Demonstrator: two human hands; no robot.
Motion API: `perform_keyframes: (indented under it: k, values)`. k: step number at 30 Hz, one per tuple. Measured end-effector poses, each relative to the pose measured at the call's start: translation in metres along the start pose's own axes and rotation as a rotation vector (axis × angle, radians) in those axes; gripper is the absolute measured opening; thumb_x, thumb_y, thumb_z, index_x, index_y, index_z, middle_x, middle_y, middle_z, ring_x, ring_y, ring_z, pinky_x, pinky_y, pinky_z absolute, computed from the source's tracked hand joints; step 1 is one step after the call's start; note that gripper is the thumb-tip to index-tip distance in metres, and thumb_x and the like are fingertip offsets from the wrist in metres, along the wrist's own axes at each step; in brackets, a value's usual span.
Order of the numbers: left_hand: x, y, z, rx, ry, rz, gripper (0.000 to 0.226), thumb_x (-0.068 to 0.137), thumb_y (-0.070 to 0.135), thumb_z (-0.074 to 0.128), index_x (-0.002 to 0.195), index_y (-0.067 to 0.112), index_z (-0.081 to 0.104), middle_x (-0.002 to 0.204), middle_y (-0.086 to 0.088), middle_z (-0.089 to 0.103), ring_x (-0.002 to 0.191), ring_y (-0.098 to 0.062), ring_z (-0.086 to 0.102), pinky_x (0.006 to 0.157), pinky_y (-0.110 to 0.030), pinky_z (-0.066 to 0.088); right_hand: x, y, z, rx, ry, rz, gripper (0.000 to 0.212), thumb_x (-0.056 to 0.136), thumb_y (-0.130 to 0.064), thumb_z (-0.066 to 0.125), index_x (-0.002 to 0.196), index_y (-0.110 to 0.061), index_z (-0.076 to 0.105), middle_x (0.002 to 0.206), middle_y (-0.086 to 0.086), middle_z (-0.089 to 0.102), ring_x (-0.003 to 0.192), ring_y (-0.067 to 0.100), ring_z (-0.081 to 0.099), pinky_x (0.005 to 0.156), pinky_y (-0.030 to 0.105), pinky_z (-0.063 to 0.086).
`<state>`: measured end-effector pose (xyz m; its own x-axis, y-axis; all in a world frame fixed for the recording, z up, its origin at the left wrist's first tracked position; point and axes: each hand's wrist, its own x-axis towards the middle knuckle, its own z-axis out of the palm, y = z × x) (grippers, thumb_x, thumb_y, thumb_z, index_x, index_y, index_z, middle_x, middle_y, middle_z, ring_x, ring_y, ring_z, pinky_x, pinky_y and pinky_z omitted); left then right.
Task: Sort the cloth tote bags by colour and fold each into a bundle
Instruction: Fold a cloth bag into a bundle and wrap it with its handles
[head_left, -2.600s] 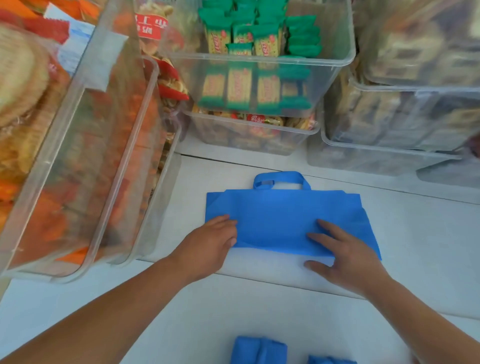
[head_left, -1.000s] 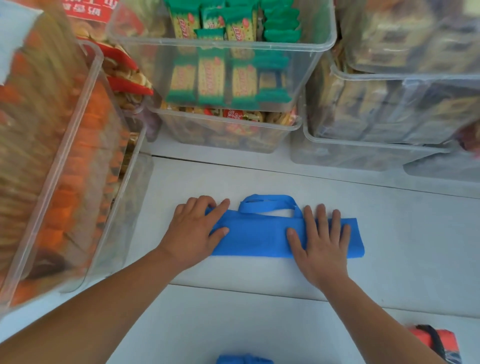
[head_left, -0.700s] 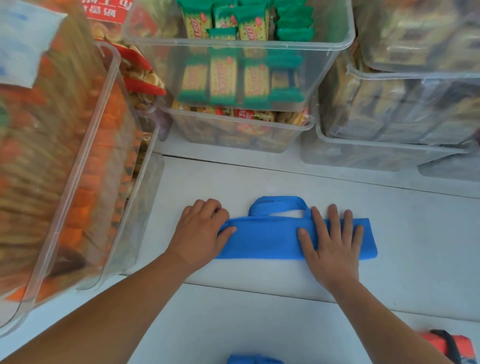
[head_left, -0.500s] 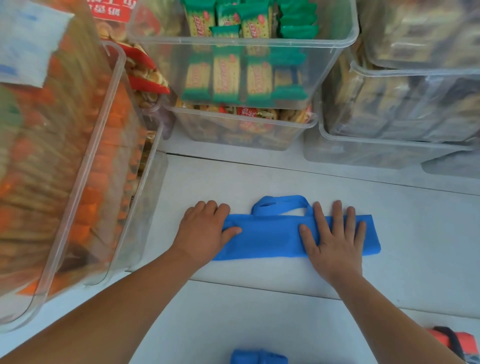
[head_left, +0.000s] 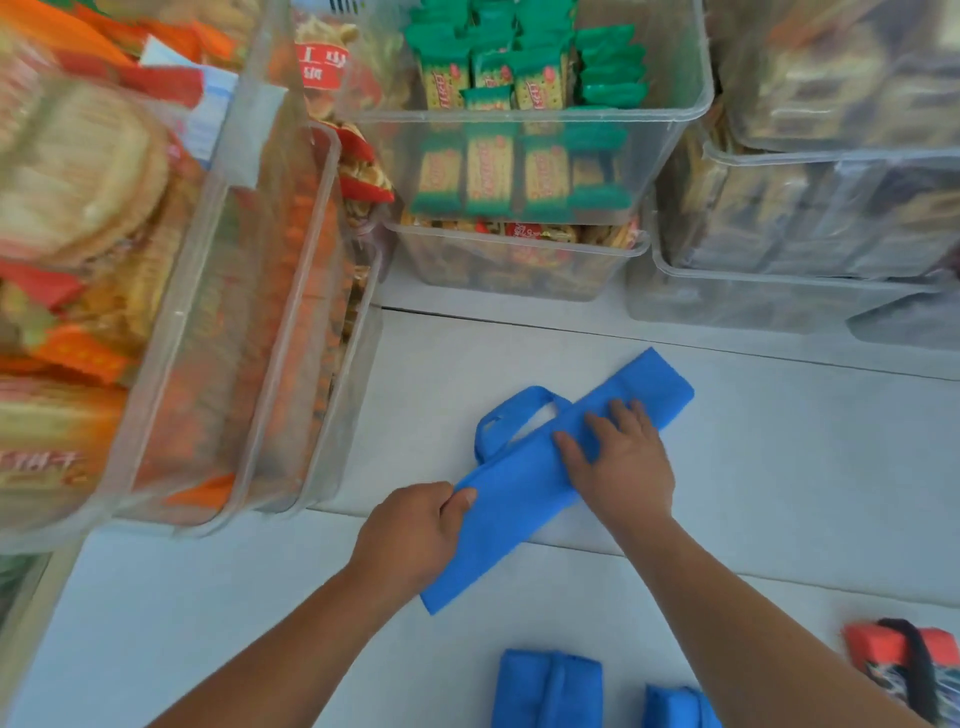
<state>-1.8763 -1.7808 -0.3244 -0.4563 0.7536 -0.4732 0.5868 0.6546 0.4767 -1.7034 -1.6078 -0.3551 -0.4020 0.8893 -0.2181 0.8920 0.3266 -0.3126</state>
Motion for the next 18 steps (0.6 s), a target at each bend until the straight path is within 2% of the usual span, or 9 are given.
perform_keyframes:
  k: [2,3,6,7,9,10,13,16,18]
  values:
    - [-0.016,-0.019,0.000,-0.139,0.029,-0.085,0.050,0.101,0.052,0.045,0.064,0.018,0.044,0.059,0.003,0.049,0.060,-0.019,0.049,0.062,-0.039,0.044,-0.012,-0.024,0.008,-0.030,-0.185,-0.037,0.090,0.084,-0.084,0.040,0.153,-0.027,0.038,0.168,0.005,0.014,0.156,0.024,0.003,0.126,0.040,0.014]
    - [-0.024,-0.027,0.000,-0.179,0.040,-0.113,0.045,0.101,0.050,0.047,0.069,0.017,0.050,0.061,0.002,0.051,0.062,-0.020,0.052,0.064,-0.040,0.046,-0.019,-0.034,0.012,-0.054,-0.241,-0.043,0.100,0.079,-0.090,0.038,0.157,-0.029,0.028,0.168,0.005,0.007,0.155,0.025,-0.001,0.126,0.040,0.012]
    - [-0.046,-0.041,-0.008,-0.379,0.087,-0.187,0.011,0.099,0.035,0.058,0.106,0.028,0.062,0.071,0.005,0.054,0.065,-0.013,0.053,0.062,-0.030,0.047,-0.037,-0.051,0.022,-0.130,-0.210,-0.082,0.111,0.072,-0.096,0.038,0.158,-0.027,0.024,0.148,0.005,0.023,0.139,0.028,0.020,0.117,0.040,0.033]
    - [-0.053,-0.041,-0.014,-0.482,0.076,-0.208,0.018,0.098,0.028,0.060,0.115,0.033,0.061,0.071,0.005,0.053,0.063,-0.011,0.051,0.061,-0.025,0.045,-0.042,-0.054,0.024,-0.155,-0.183,-0.101,0.111,0.072,-0.096,0.039,0.157,-0.026,0.025,0.141,0.004,0.028,0.134,0.027,0.026,0.113,0.040,0.037]
    - [-0.068,-0.040,-0.029,-0.650,-0.005,-0.192,0.031,0.095,0.017,0.060,0.118,0.038,0.063,0.072,0.004,0.056,0.064,-0.010,0.053,0.060,-0.018,0.045,-0.050,-0.059,0.029,-0.150,-0.144,-0.149,0.108,0.071,-0.095,0.042,0.154,-0.026,0.032,0.135,0.001,0.035,0.129,0.025,0.032,0.107,0.039,0.043]
    - [-0.074,-0.038,-0.037,-0.672,-0.047,-0.168,0.032,0.095,0.016,0.060,0.116,0.038,0.067,0.077,0.010,0.063,0.070,-0.007,0.059,0.064,-0.014,0.045,-0.054,-0.061,0.028,-0.129,-0.138,-0.159,0.104,0.071,-0.093,0.045,0.152,-0.028,0.037,0.133,-0.001,0.039,0.129,0.024,0.034,0.103,0.039,0.045]
    - [-0.087,-0.030,-0.062,-0.690,-0.184,-0.152,0.026,0.093,0.022,0.064,0.113,0.036,0.075,0.109,0.024,0.071,0.100,0.011,0.062,0.085,-0.011,0.046,-0.065,-0.064,0.023,-0.004,-0.178,-0.144,0.082,0.072,-0.089,0.054,0.135,-0.037,0.054,0.127,-0.012,0.048,0.128,0.014,0.041,0.093,0.035,0.049]
    - [-0.093,-0.028,-0.076,-0.938,-0.413,-0.121,0.047,0.083,0.012,0.059,0.127,0.025,0.068,0.128,0.007,0.068,0.117,-0.005,0.064,0.092,-0.024,0.051,-0.070,-0.056,0.015,0.133,-0.303,-0.119,0.062,0.081,-0.084,0.050,0.125,-0.043,0.064,0.132,-0.021,0.049,0.127,0.004,0.046,0.097,0.028,0.042]
    - [-0.099,-0.021,-0.081,-0.952,-0.479,-0.034,0.051,0.089,-0.005,0.054,0.133,0.019,0.062,0.129,-0.002,0.068,0.115,-0.012,0.066,0.088,-0.025,0.054,-0.071,-0.050,0.003,0.196,-0.450,-0.086,0.052,0.095,-0.073,0.038,0.132,-0.045,0.060,0.147,-0.024,0.042,0.139,0.001,0.039,0.106,0.028,0.034]
